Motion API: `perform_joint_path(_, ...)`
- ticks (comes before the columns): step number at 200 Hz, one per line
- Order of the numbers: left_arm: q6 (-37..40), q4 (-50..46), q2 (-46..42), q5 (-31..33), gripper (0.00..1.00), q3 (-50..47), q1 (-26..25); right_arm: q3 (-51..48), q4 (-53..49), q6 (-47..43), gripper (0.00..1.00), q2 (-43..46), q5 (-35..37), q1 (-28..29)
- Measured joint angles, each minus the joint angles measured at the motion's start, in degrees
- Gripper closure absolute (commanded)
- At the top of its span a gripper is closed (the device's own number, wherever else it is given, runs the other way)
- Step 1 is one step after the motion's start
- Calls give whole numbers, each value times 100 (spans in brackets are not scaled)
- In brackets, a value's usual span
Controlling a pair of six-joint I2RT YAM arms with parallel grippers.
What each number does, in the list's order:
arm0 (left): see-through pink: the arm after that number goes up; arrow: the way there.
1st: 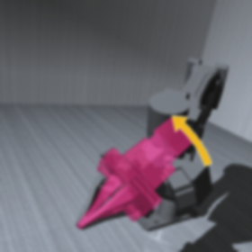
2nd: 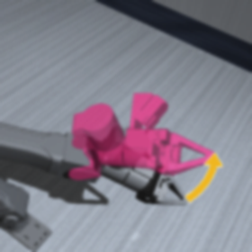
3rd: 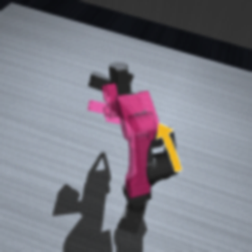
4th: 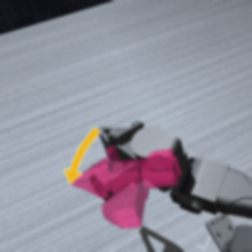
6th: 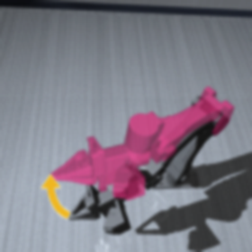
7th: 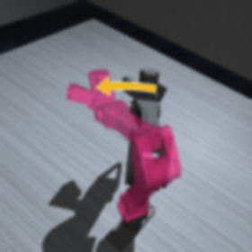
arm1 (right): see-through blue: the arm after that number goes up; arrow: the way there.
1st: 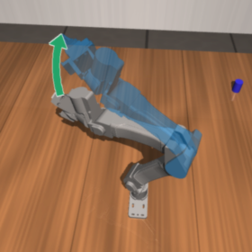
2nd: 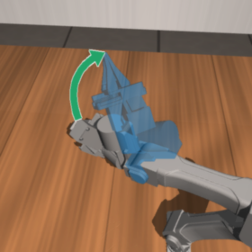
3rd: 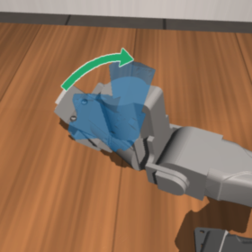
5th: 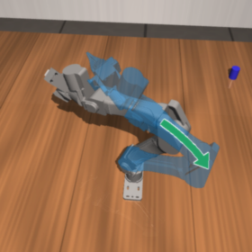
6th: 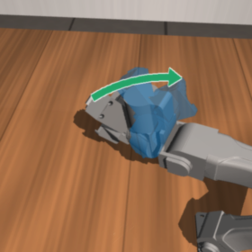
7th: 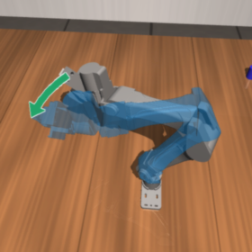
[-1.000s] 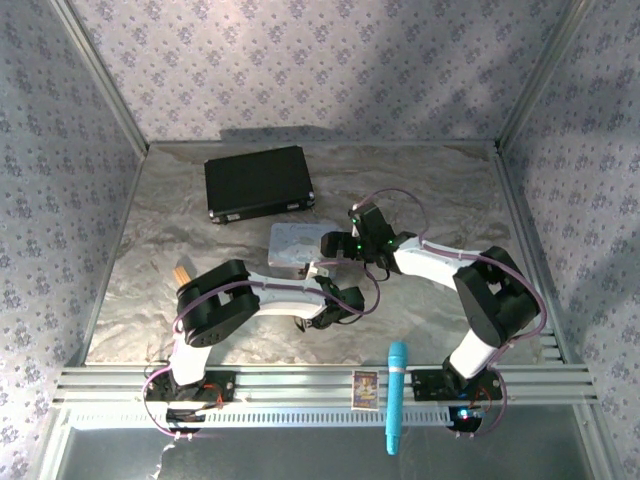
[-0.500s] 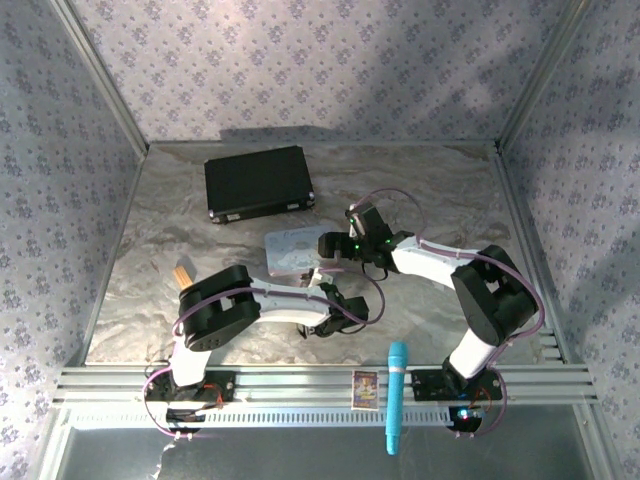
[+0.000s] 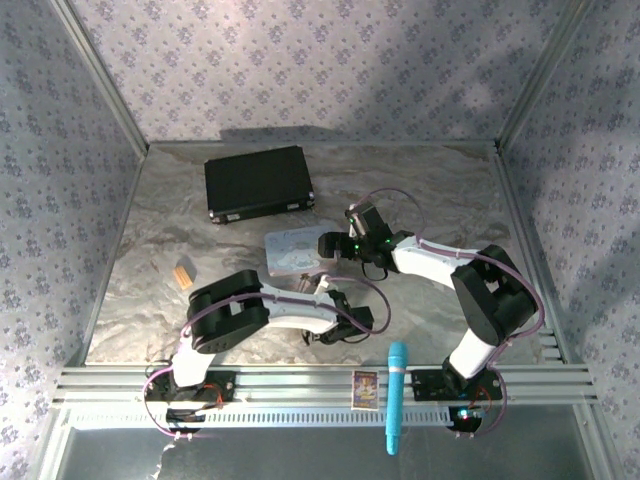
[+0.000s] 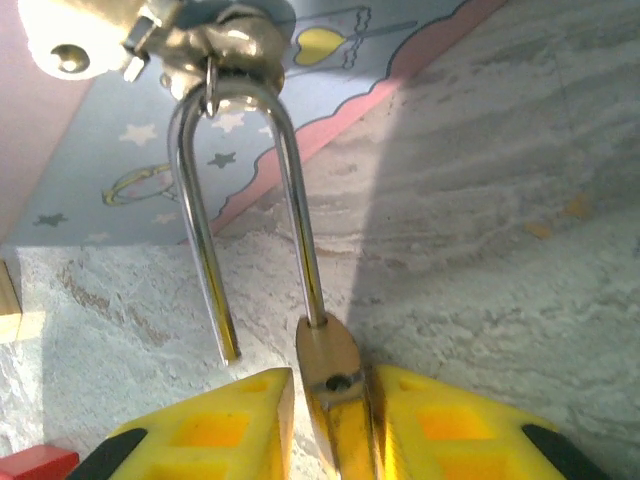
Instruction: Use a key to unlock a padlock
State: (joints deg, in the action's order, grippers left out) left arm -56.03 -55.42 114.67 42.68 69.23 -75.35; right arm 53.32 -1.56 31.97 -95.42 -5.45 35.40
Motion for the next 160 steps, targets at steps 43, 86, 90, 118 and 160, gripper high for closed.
perform_joint_path(43, -17, -138, 48, 0, 76, 48, -4, 0, 2, 0, 1, -2, 0, 0)
perform_joint_path(86, 160, 59, 0, -46, 71, -22, -4, 11, -13, 0, 1, -2, 0, 0)
perform_joint_path(90, 210, 107, -42, -66, 70, -55, -4, 13, -13, 0, 1, -2, 2, 0)
perform_joint_path(118, 481, 581, -610, -306, 57, -431, -2, 26, -46, -2, 1, -2, 2, -2)
perform_joint_path(160, 807, 1290, -1838, -826, 13, -809, 310, 160, -260, -76, 1, -2, 7, -2)
